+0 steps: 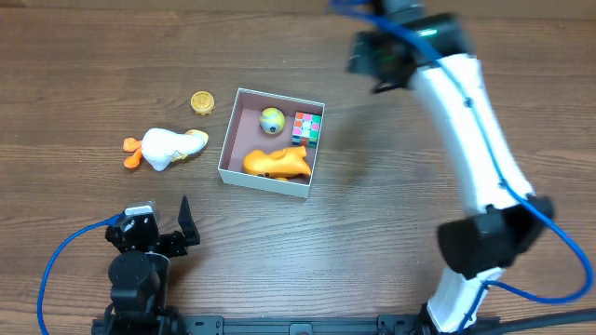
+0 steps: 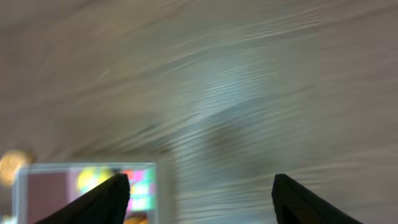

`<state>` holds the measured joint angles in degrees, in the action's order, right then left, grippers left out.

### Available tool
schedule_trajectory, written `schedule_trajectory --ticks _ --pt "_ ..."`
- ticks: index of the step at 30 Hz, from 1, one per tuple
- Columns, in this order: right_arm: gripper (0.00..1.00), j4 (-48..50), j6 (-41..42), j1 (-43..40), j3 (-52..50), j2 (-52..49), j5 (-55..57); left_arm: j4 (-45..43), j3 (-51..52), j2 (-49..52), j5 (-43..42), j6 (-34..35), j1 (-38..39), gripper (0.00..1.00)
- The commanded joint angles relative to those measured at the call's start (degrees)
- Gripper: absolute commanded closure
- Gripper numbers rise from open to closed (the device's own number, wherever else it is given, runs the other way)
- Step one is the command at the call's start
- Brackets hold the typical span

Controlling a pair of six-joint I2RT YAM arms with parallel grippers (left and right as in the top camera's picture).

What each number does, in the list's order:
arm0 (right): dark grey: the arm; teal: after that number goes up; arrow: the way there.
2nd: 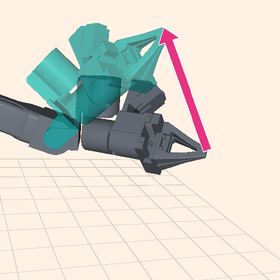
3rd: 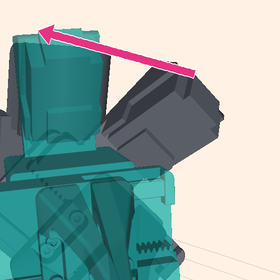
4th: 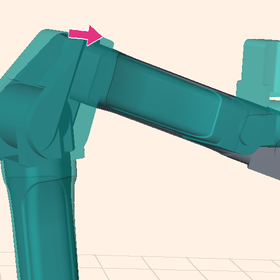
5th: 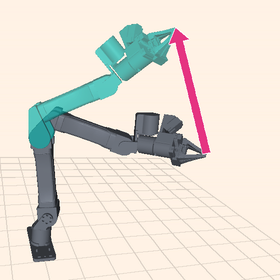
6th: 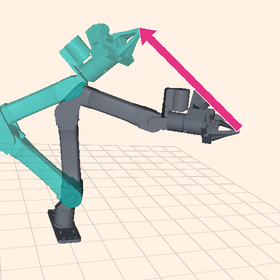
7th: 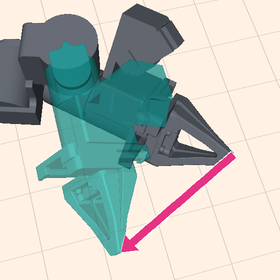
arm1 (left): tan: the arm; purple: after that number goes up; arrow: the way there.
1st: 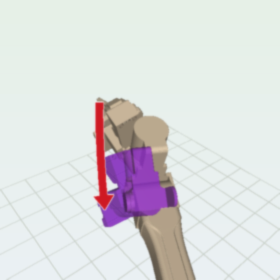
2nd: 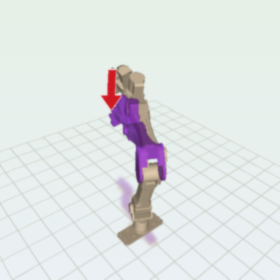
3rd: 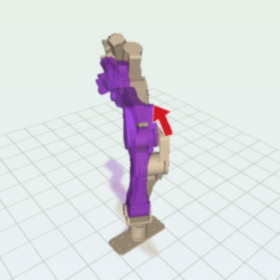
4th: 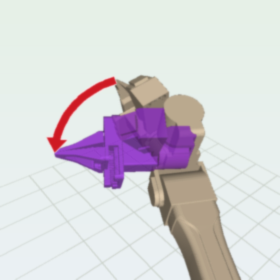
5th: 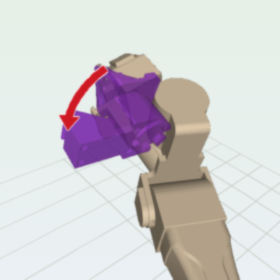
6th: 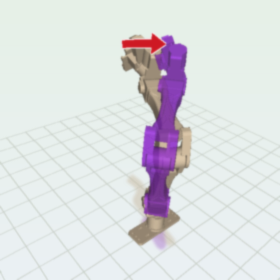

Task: Pack container
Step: 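Raise the right gripper and retract it to the upper right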

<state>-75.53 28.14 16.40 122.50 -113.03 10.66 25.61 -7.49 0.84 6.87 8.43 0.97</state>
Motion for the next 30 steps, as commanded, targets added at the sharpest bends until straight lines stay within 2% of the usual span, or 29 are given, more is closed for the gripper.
schedule_trajectory --ticks 1,6,7,8,13,22,24,28,30 --pt "0.23 -2.64 0.59 -8.0 1.51 2.56 -0.42 -0.13 0.22 -0.57 -0.48 -1.14 -0.61 0.0" --pt "0.18 -5.03 0.37 -15.5 1.05 2.34 0.76 -0.13 0.22 -0.57 -0.48 -1.14 -0.61 0.0" --pt "0.06 -4.9 0.39 -17.57 0.48 2.34 1.33 -0.13 0.22 -0.57 -0.48 -1.14 -0.61 0.0" --pt "0.0 -4.79 0.48 -18.8 0.26 2.29 1.25 -0.13 0.22 -0.57 -0.48 -1.14 -0.61 0.0" --pt "0.0 -3.58 0.63 -22.69 -2.19 2.21 0.04 -0.13 0.22 -0.57 -0.48 -1.14 -0.61 0.0" --pt "0.0 -3.67 0.61 -22.86 -2.6 2.12 0.0 -0.13 0.22 -0.57 -1.7 -1.01 -0.59 0.0" --pt "0.0 -3.67 0.61 -22.86 -2.6 2.12 0.0 -3.04 0.17 -0.57 -4.04 3.06 -0.59 0.0" --pt "0.0 -3.65 0.61 -22.86 -2.6 2.12 0.0 -6.97 -0.98 -0.57 -12.94 18.71 -0.59 0.0" --pt "0.0 -3.65 0.61 -22.86 -2.6 2.12 0.0 -10.67 -1.99 -0.57 -18.73 21.86 -0.59 0.0"
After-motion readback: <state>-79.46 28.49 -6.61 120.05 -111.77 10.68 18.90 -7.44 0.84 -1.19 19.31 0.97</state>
